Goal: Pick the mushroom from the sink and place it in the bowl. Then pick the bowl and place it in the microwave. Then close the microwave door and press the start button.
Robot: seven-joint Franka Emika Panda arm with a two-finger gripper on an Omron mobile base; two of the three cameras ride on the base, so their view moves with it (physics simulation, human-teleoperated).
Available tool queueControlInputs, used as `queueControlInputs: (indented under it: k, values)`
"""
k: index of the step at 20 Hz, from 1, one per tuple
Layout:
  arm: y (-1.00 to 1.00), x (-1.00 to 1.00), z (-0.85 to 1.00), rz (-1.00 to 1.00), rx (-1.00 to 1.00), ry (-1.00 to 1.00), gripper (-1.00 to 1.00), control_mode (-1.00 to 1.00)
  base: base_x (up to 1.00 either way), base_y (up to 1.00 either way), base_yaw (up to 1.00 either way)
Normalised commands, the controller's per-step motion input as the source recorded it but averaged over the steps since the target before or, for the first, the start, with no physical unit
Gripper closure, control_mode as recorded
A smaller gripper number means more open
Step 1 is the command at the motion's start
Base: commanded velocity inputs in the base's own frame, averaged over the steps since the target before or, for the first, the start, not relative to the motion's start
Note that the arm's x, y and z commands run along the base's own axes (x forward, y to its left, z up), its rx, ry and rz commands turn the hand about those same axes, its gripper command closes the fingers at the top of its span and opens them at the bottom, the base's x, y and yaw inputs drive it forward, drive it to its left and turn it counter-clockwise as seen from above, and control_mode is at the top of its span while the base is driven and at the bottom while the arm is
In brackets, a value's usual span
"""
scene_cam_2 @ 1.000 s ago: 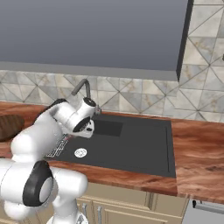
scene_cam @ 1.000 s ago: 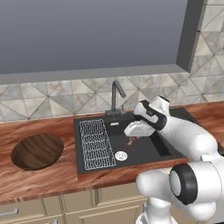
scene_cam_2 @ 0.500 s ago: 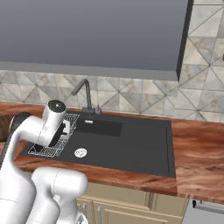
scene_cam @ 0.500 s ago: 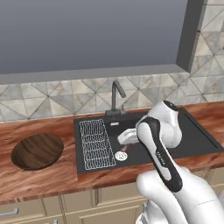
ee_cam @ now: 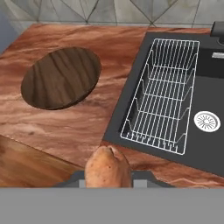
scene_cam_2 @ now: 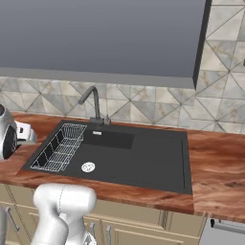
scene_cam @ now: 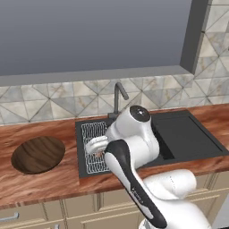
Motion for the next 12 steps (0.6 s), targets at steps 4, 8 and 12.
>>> queueControlInputs:
  k: [4,8,12]
  values:
    - [1.0,0.0,0.41,-0.11,-0.15,0.0,1.0,-1.0,0.0,0.0,0.0]
    - [0.93,0.17,-0.05,-0.07,-0.13,-0.01,1.0,-1.0,0.0,0.0,0.0]
    - [0.67,0.51,-0.22,-0.01,-0.08,0.0,1.0,-1.0,0.0,0.0,0.0]
